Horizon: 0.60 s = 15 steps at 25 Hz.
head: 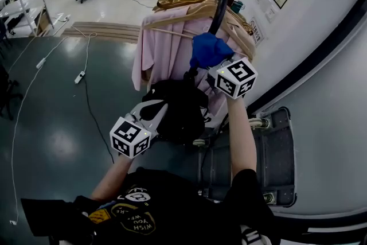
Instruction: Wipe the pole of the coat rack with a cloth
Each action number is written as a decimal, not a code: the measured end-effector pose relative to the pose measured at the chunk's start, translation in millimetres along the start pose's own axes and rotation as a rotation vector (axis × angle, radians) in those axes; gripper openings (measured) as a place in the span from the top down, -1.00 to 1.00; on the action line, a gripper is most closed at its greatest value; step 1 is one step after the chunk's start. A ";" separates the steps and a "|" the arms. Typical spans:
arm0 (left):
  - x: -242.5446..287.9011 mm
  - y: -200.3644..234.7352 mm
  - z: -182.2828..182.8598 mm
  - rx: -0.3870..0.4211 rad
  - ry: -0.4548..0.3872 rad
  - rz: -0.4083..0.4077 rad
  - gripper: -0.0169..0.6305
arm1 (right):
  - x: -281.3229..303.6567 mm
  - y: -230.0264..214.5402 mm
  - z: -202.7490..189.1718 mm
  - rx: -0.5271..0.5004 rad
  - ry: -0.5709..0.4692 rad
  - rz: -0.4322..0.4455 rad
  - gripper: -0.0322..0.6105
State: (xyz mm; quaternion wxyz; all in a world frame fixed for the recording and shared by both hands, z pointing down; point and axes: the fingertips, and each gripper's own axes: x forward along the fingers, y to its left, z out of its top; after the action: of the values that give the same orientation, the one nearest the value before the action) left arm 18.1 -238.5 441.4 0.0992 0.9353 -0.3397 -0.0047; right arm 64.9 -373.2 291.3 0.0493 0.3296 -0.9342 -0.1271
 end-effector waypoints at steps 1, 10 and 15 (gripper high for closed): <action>-1.4 0.8 -0.8 -0.004 -0.001 0.003 0.95 | -0.3 -7.3 18.2 -0.010 -0.008 -0.005 0.87; 4.1 -12.6 -3.8 0.009 0.006 -0.036 0.95 | 11.2 -137.2 113.6 0.132 -0.103 -0.316 0.87; 1.3 -16.2 -13.5 -0.021 0.026 -0.040 0.95 | 2.1 -105.7 110.5 0.017 -0.193 -0.344 0.86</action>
State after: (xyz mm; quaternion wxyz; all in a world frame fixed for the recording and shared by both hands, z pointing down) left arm 30.4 -224.7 451.7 0.1136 0.9407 -0.3197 0.0021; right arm 107.6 -431.1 156.4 -0.0656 0.4712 -0.8655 -0.1568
